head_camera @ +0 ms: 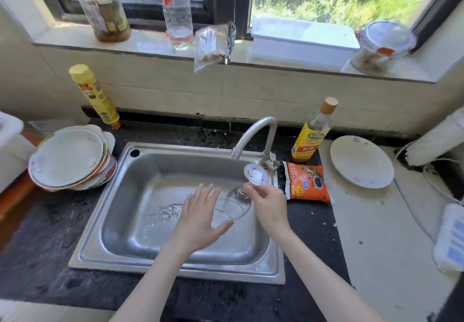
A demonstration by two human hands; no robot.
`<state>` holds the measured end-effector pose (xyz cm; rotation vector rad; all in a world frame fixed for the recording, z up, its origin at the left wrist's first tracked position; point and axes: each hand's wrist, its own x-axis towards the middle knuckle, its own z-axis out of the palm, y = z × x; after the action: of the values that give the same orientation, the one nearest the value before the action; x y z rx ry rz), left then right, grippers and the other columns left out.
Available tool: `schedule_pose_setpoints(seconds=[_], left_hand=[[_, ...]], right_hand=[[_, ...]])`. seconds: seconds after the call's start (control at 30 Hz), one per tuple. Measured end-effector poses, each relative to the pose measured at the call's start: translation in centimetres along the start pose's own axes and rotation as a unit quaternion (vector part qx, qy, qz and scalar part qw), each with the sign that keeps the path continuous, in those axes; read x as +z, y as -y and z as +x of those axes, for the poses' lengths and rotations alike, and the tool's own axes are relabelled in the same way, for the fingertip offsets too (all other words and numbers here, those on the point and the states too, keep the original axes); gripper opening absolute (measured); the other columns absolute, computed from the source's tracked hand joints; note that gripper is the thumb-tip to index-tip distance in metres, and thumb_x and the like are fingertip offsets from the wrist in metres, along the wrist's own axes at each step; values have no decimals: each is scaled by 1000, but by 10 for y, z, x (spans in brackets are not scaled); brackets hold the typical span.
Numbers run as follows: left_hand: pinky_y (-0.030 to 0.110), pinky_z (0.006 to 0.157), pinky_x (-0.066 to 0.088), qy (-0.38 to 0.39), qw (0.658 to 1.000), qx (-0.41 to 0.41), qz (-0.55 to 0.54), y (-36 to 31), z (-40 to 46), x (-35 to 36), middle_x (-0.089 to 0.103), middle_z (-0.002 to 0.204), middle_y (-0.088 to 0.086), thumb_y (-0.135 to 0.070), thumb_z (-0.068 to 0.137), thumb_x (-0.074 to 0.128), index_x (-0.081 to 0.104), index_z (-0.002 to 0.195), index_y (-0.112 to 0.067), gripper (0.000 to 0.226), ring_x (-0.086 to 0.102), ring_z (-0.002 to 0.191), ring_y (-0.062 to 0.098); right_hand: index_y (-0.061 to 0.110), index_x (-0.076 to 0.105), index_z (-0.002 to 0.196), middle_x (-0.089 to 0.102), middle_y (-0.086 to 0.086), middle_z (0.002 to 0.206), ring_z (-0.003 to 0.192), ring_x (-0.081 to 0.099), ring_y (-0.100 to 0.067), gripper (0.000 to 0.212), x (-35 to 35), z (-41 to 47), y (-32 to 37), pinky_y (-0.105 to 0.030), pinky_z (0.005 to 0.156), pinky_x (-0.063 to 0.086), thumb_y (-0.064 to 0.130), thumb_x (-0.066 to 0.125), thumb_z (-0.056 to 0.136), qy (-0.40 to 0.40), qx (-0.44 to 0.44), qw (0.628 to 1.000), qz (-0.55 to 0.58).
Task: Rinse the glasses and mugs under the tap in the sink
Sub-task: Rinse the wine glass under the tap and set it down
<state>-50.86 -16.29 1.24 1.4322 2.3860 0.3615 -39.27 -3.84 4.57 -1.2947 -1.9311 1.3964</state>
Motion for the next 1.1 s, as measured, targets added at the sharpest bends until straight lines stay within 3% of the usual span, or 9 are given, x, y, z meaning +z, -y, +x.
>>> schedule_pose_setpoints(seconds=[0.07,0.23,0.3,0.4,0.53,0.7,0.77,0.87,1.1], left_hand=[[38,117,-2,-21,999,32,19,-1,-1,-15,3,157,-4,-73,67,6,10,147,-23,94,-11,144,15],[34,115,-12,-47,989,137,41,-8,-1,-37,-3,156,-9,-67,77,0,-1,146,-30,78,-16,140,8],[32,113,-16,-26,981,186,55,-16,-3,-39,-11,153,-13,-74,74,-12,-11,140,-33,78,-22,138,6],[31,112,-18,20,965,257,41,-34,-9,-32,-15,150,-15,-74,73,-12,-10,140,-36,77,-25,138,6],[31,111,-19,90,933,345,53,-74,-40,-4,-20,149,-13,-78,62,-24,-16,139,-36,89,-29,136,9],[34,112,-19,144,859,487,62,-156,-95,18,-20,149,-11,-79,62,-22,-7,146,-32,96,-31,134,10],[35,112,-17,149,826,542,51,-194,-125,23,-15,152,-10,-74,71,-8,-1,147,-31,88,-27,135,10],[34,111,-19,162,773,611,56,-241,-176,37,-22,149,-13,-66,74,-6,-6,146,-34,79,-30,135,10],[37,113,-15,191,693,693,63,-306,-311,85,-12,154,-10,-76,71,-8,-2,147,-31,89,-26,136,9]], right_hand=[[6,71,86,69,-5,82,81,61,-20,25,-9,-3,3,-36,76,47,31,67,82,-16,-19,999,-42],[5,65,62,60,-7,59,58,49,-22,29,-41,-36,7,-34,58,35,25,67,83,-117,-48,990,-57],[-1,71,72,69,-16,70,67,58,-29,27,-56,-58,4,-39,66,44,23,68,83,-176,-27,983,-37],[8,76,83,74,-7,83,77,65,-13,14,-80,-103,-10,-30,77,48,20,68,83,-264,4,964,-18],[12,76,89,73,-1,93,90,65,-9,15,-120,-193,-35,-16,81,44,22,67,83,-363,71,929,-21],[10,75,92,73,1,93,84,62,7,13,-159,-332,-54,-7,78,44,14,66,84,-501,116,857,-26],[9,75,92,71,4,91,81,60,13,12,-167,-388,-63,-3,76,43,12,66,84,-554,134,821,-28],[8,74,92,69,6,88,79,58,14,12,-171,-468,-73,-3,75,43,10,66,83,-623,160,764,-49],[9,75,90,70,6,82,75,59,18,11,-169,-653,-101,-5,74,44,10,66,83,-712,212,669,-23]])
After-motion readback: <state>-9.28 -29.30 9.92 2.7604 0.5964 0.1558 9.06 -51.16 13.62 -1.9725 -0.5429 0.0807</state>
